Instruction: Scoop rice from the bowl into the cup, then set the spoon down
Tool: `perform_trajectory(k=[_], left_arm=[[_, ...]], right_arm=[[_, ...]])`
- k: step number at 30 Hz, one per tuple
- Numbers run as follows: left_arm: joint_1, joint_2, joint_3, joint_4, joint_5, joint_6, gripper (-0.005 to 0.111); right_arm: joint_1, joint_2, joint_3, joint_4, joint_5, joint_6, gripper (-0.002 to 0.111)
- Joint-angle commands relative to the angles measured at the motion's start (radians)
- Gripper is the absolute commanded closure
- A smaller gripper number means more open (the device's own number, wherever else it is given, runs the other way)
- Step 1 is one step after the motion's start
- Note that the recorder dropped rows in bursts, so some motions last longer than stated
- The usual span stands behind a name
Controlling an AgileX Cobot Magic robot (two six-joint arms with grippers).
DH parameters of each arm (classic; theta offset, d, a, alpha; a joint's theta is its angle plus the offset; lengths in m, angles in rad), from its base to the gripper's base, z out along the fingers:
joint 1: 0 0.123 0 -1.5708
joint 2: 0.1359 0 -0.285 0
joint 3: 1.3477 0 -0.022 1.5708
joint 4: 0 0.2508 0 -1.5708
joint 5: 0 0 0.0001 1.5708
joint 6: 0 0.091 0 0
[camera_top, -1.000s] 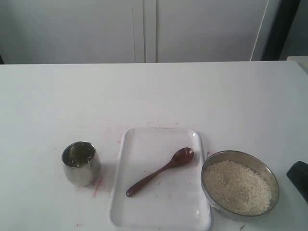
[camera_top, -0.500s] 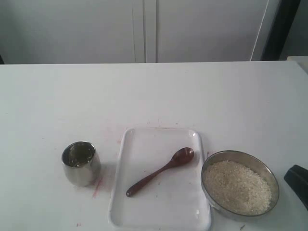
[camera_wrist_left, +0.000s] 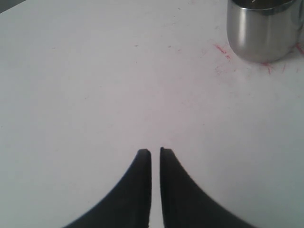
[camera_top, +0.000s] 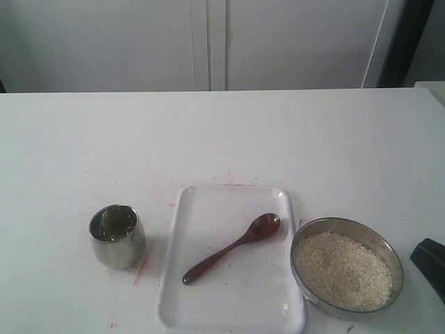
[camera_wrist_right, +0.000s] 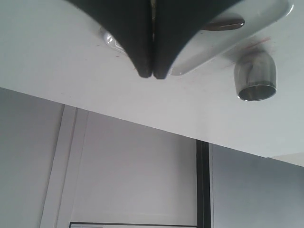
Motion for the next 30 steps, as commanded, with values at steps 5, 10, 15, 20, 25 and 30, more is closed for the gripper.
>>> perform_trajectory(k=[5, 10, 15, 20, 25, 30], left_arm=[[-0.004, 0.007, 0.009, -0.006, 0.048, -0.006, 0.092], [-0.004, 0.007, 0.009, -0.006, 0.048, -0.006, 0.092], [-0.004, 0.007, 0.009, -0.006, 0.048, -0.006, 0.092], [-0.004, 0.007, 0.009, -0.006, 0.048, -0.006, 0.092], [-0.004, 0.007, 0.009, -0.006, 0.048, -0.006, 0.092], [-0.004, 0.007, 0.009, -0.006, 0.048, -0.006, 0.092]], right_arm=[[-0.009, -0.004, 0.006, 0.004, -0.003, -0.012, 0.108], [-0.065, -0.004, 0.006, 0.006, -0.003, -0.012, 0.108], [-0.199, -0.004, 0.006, 0.006, -0.003, -0.012, 0.108], [-0.337, -0.004, 0.006, 0.006, -0.003, -0.012, 0.108], [-0.462, -0.004, 0.006, 0.006, -0.003, -0.012, 0.108], [-0.546, -0.004, 0.006, 0.006, -0.003, -0.012, 0.108]])
